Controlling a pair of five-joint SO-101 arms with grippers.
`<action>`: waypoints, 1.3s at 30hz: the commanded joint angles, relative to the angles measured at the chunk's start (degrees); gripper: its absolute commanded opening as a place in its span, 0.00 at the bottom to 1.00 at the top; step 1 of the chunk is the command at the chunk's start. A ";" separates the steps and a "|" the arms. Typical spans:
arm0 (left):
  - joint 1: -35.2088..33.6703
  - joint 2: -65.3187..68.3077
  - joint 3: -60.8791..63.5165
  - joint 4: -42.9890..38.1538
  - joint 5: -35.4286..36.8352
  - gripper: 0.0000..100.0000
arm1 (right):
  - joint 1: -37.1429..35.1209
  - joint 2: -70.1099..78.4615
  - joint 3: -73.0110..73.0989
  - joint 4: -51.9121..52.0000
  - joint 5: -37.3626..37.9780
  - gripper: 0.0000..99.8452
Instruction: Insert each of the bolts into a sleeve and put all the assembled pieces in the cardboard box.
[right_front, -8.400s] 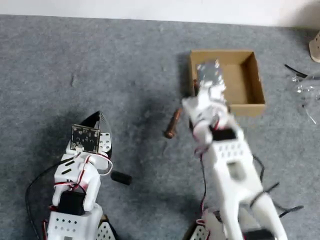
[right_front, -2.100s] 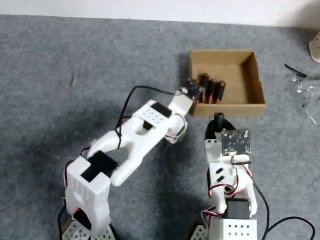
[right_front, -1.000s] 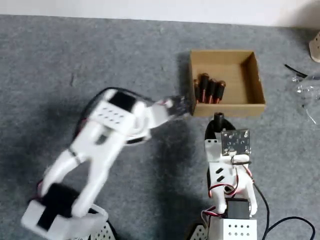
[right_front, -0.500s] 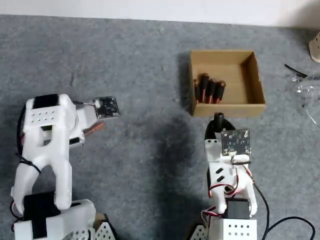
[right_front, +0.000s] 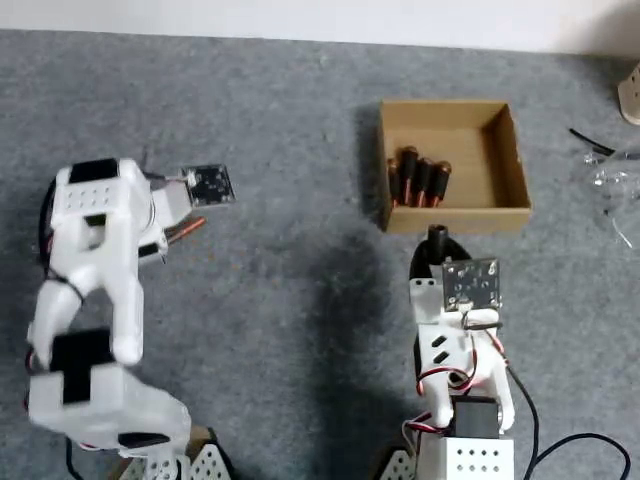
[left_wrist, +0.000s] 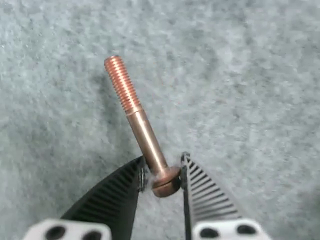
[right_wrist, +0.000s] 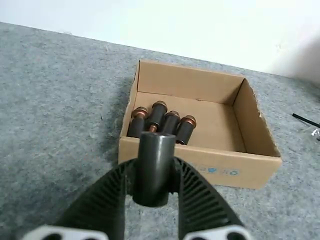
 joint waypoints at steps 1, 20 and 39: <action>-0.40 5.05 -9.19 3.16 0.18 0.01 | 0.57 -1.19 5.76 -2.07 -0.09 0.00; 3.56 14.29 -29.76 11.25 64.70 0.24 | 0.57 -1.19 5.76 -2.07 -0.09 0.00; 5.32 14.64 -25.80 13.10 144.70 0.26 | 0.57 -1.19 5.76 -2.15 0.00 0.00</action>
